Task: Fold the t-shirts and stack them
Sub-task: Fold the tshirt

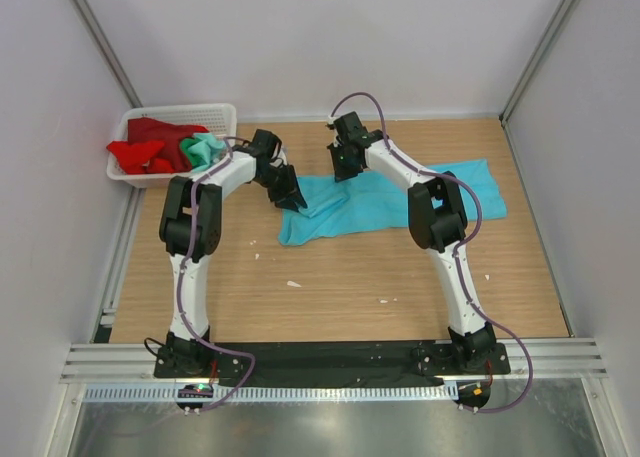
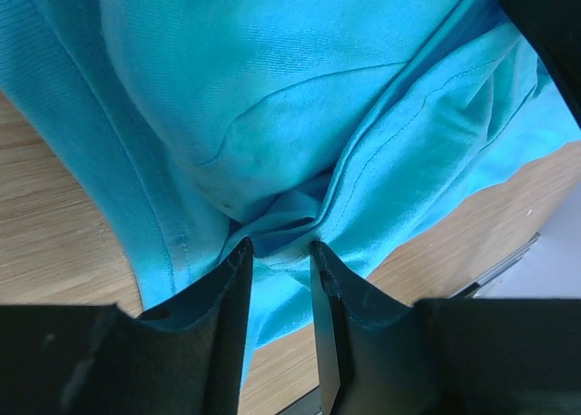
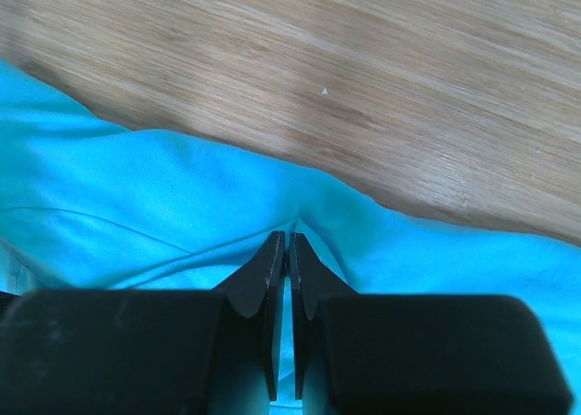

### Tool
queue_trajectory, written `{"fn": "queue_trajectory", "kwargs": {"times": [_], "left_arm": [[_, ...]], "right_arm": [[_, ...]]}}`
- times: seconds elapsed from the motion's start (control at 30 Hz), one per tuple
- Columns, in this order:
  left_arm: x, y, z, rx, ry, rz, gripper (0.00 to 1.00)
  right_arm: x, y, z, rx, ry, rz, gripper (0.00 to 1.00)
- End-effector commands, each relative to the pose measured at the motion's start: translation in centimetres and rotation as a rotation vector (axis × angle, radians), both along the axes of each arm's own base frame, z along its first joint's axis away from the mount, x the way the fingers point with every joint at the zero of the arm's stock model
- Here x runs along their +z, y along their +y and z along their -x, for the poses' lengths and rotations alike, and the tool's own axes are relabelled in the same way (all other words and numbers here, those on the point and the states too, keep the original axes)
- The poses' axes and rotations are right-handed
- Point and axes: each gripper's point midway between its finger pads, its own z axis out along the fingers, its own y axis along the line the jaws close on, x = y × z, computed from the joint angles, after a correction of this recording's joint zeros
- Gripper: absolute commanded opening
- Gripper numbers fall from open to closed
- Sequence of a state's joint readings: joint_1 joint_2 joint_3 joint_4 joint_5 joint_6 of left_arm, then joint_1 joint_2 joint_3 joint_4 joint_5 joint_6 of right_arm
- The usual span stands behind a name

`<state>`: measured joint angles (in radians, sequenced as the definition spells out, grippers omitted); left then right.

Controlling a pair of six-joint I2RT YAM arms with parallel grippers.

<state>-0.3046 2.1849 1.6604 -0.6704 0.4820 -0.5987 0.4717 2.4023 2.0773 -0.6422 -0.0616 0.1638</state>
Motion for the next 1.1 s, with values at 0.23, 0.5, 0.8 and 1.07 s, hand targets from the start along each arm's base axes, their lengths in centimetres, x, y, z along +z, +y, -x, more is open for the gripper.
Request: {"fn": "queue_trajectory", "kwargs": {"times": [0.23, 0.5, 0.8, 1.07], "left_arm": [[2.1, -0.7, -2.0, 0.024, -0.076, 0.049, 0.00], [5.5, -0.3, -3.3, 0.044, -0.189, 0.030, 0.00], [6.6, -0.7, -4.7, 0.041, -0.236, 0.038, 0.00], [6.2, -0.4, -5.8, 0.061, -0.254, 0.006, 0.00]], "right_arm": [[4.1, 0.7, -1.0, -0.016, -0.080, -0.036, 0.10], [7.0, -0.4, -1.2, -0.123, -0.125, -0.041, 0.04], [7.5, -1.6, -1.4, -0.203, -0.147, -0.049, 0.03], [6.4, -1.1, -2.1, -0.216, -0.133, -0.080, 0.03]]}}
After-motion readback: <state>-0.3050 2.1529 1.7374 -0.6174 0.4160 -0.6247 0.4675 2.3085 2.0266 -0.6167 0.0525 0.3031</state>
